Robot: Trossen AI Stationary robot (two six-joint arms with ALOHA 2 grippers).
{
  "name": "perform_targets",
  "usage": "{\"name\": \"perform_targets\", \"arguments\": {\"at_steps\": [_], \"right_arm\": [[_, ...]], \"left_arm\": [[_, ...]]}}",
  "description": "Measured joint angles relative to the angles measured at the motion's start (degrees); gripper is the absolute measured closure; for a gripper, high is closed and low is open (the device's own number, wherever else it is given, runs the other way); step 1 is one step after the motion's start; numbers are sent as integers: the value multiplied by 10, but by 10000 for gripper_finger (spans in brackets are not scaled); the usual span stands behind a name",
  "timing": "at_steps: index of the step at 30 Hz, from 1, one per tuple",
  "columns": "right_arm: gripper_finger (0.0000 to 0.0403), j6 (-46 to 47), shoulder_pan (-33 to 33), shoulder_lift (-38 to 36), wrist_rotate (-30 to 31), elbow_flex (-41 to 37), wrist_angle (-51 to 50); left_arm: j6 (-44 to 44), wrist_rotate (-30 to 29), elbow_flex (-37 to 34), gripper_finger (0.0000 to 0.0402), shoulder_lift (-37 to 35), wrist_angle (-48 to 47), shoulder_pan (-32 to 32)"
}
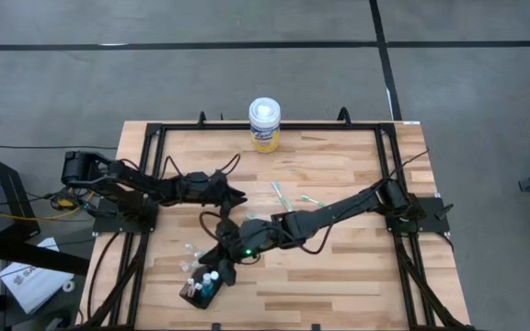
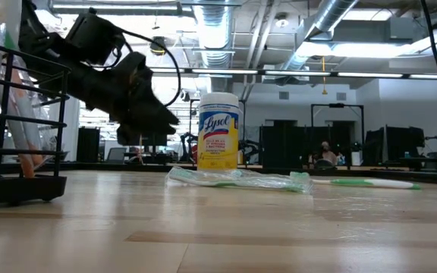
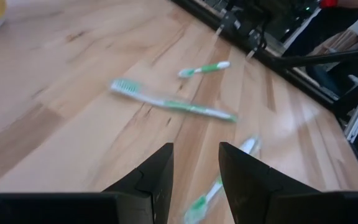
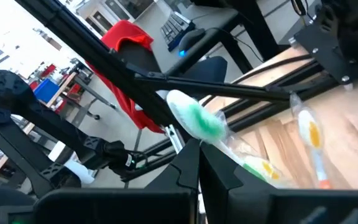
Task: Pick & Place toothbrushing station
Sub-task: Put the green toothbrush into the black wire organizer bin
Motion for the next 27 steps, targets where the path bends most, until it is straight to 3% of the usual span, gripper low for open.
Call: {"name": "perform_targets", "arguments": {"at_steps": [27], "right_arm": [[403,-5,5,-9,-14,0,-27]], "left_arm": [[-11,-1,-16,279,0,5,0]]}}
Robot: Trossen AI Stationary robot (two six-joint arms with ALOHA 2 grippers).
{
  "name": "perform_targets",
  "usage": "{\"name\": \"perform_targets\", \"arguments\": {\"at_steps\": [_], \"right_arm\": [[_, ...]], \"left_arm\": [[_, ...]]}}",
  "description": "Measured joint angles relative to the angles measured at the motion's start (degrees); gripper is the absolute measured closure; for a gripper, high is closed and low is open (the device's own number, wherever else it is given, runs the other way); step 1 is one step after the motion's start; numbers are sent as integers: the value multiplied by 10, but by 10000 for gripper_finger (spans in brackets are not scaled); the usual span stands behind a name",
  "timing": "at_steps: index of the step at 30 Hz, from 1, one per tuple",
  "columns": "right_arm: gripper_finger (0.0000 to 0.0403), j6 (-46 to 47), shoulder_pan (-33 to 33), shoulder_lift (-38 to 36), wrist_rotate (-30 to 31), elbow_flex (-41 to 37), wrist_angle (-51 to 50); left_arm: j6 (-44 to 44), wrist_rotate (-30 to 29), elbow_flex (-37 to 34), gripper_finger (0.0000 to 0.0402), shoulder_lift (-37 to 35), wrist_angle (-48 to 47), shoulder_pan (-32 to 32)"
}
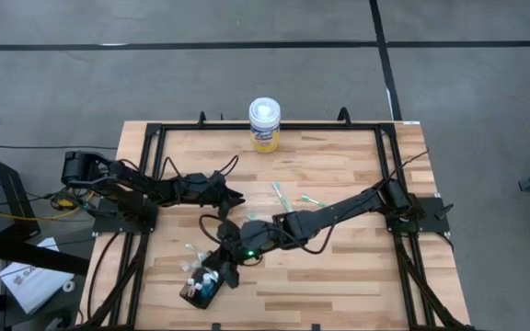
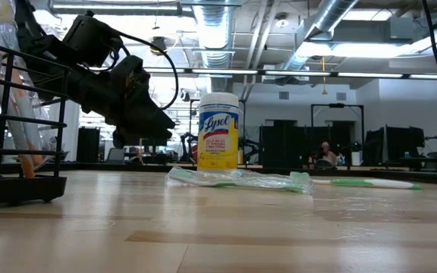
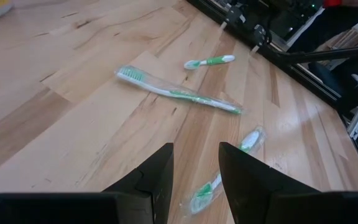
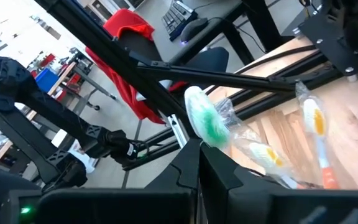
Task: Pick & Place toothbrushing station
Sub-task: Put the green toothbrush into the black wire organizer bin
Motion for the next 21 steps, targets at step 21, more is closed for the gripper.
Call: {"name": "perform_targets", "arguments": {"at_steps": [21], "right_arm": [[403,-78,-15,-57,-1,1,-65]], "left_arm": [[-15,0,0,279,0,0,0]]}}
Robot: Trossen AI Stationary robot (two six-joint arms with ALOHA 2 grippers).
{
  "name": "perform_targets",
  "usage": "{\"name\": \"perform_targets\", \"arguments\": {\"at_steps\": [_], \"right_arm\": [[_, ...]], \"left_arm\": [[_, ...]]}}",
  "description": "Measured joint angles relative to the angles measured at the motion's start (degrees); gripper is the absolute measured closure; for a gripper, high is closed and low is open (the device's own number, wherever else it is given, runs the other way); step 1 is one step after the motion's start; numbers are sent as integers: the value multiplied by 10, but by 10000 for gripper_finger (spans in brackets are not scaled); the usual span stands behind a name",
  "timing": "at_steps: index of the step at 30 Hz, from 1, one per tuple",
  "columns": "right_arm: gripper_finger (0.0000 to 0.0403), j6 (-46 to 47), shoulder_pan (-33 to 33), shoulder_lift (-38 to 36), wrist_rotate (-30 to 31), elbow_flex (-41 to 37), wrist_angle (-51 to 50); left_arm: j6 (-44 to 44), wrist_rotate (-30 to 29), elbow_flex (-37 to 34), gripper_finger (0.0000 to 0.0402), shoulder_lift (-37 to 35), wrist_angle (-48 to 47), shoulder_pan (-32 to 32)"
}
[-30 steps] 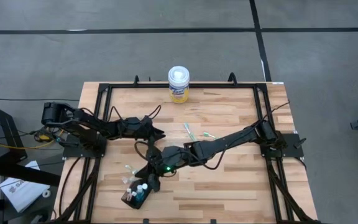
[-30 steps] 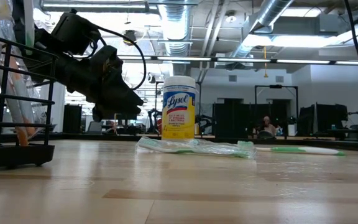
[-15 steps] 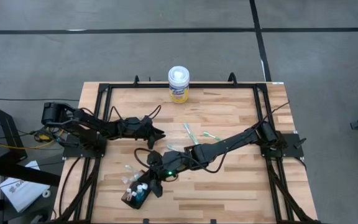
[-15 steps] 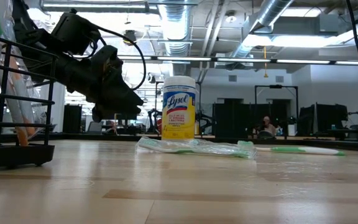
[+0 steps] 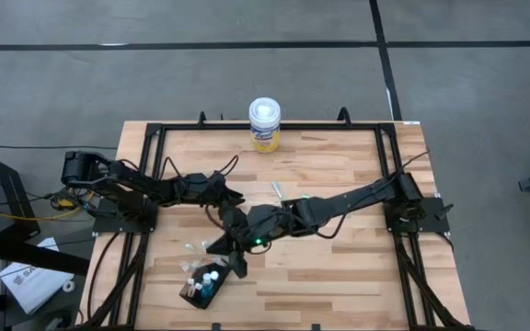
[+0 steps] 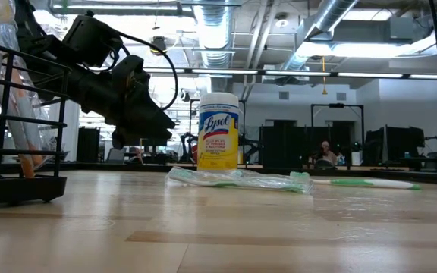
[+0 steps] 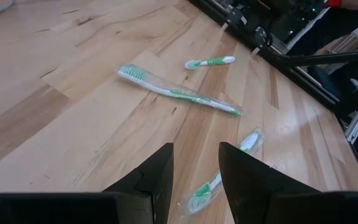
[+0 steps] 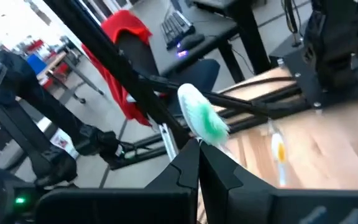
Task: Pick & Place toothbrushing station
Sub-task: Put the green toothbrush into the black wire organizer bin
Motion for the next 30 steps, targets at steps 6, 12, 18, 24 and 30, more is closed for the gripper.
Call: {"name": "perform_targets", "arguments": {"at_steps": [6,12,18,24,30], "right_arm": [[403,-2,4,3,-3,-2,-12],[403,-2,3,2,-3,-2,-12],[403,-5,7,2,-1,-8,-6],[403,13,5,3,6,-54,35],[403,12,0,3,5,-58,53]], "left_arm": [[-7,-4,0,279,0,0,0],[-6,-5,0,279,0,0,0],[-6,-5,0,279,0,0,0],[-5,-5,0,279,0,0,0],[-5,-5,0,279,0,0,0]]}}
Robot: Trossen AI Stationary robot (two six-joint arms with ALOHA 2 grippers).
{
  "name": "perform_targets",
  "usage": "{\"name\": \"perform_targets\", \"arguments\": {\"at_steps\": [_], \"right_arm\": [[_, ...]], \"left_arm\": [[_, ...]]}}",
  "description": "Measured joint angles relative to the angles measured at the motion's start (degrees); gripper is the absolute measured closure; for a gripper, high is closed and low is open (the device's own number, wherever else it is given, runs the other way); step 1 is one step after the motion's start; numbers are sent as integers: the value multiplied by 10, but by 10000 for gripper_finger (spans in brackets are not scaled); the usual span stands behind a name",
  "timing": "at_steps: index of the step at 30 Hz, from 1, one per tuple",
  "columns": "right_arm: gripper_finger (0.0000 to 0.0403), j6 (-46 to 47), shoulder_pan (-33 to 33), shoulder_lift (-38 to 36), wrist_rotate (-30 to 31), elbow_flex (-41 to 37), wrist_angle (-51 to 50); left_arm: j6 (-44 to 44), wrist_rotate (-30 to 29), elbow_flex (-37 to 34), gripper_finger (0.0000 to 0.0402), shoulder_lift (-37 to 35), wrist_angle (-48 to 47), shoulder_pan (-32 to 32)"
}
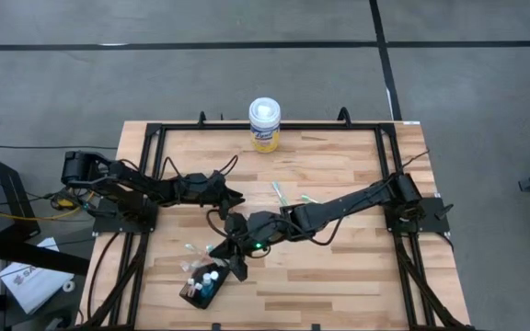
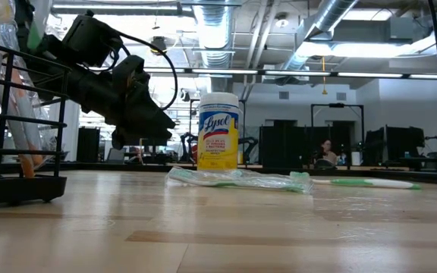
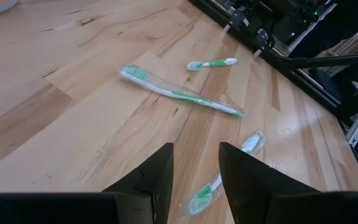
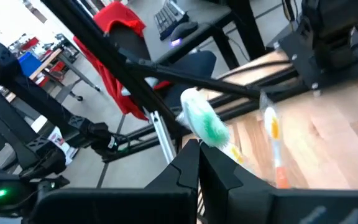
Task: Pick & Place toothbrushing station
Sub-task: Put the green toothbrush into the black wire organizer bin
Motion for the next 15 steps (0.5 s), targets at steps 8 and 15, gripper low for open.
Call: {"name": "perform_targets", "arguments": {"at_steps": [8,15], "right_arm": [[403,-8,0,0,-3,0,-4],[403,-10,0,0,-3,0,-6]], "left_arm": [[-1,0,0,279,0,0,0],[-1,-3,0,279,0,0,0]]}}
